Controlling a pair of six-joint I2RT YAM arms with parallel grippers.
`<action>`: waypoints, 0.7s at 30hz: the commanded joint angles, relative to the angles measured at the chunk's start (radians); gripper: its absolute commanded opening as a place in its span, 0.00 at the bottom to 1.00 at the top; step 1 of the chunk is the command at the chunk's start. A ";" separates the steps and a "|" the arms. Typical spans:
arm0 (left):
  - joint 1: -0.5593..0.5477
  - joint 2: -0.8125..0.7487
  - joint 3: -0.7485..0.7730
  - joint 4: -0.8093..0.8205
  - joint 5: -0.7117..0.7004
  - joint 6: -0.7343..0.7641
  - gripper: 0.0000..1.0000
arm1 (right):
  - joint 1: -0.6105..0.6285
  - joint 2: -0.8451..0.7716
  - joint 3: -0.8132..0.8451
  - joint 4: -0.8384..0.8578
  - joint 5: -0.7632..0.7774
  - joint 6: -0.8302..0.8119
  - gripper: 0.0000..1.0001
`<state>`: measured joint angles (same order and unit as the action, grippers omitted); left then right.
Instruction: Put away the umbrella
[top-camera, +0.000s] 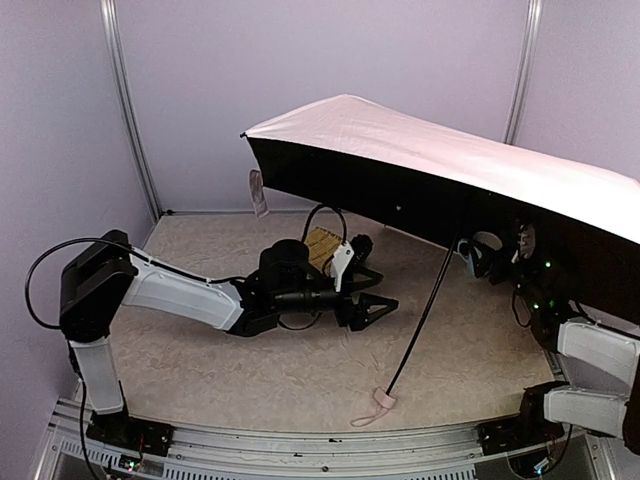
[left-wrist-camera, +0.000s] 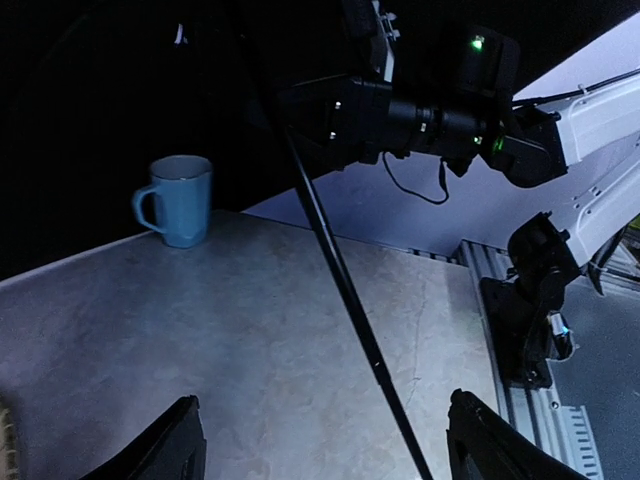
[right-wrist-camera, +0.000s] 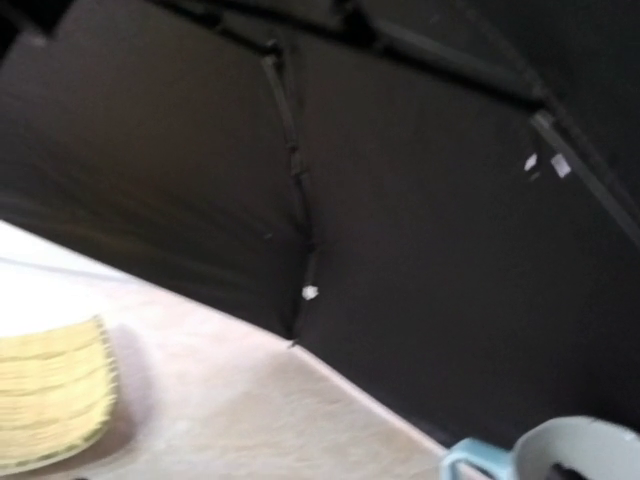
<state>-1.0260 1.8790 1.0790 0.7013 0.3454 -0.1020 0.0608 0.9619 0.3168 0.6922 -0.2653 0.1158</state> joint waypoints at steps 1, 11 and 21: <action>-0.015 0.128 0.083 0.081 0.250 -0.161 0.80 | 0.014 -0.044 -0.022 -0.050 -0.056 0.071 0.97; -0.059 0.310 0.310 -0.104 0.136 -0.091 0.74 | 0.019 -0.073 -0.009 -0.089 -0.052 0.097 0.96; -0.072 0.379 0.412 -0.197 0.145 -0.054 0.45 | 0.022 -0.101 -0.001 -0.115 -0.049 0.098 0.95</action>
<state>-1.0885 2.2147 1.4311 0.5793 0.5079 -0.1814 0.0704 0.8780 0.3069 0.5896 -0.3111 0.2031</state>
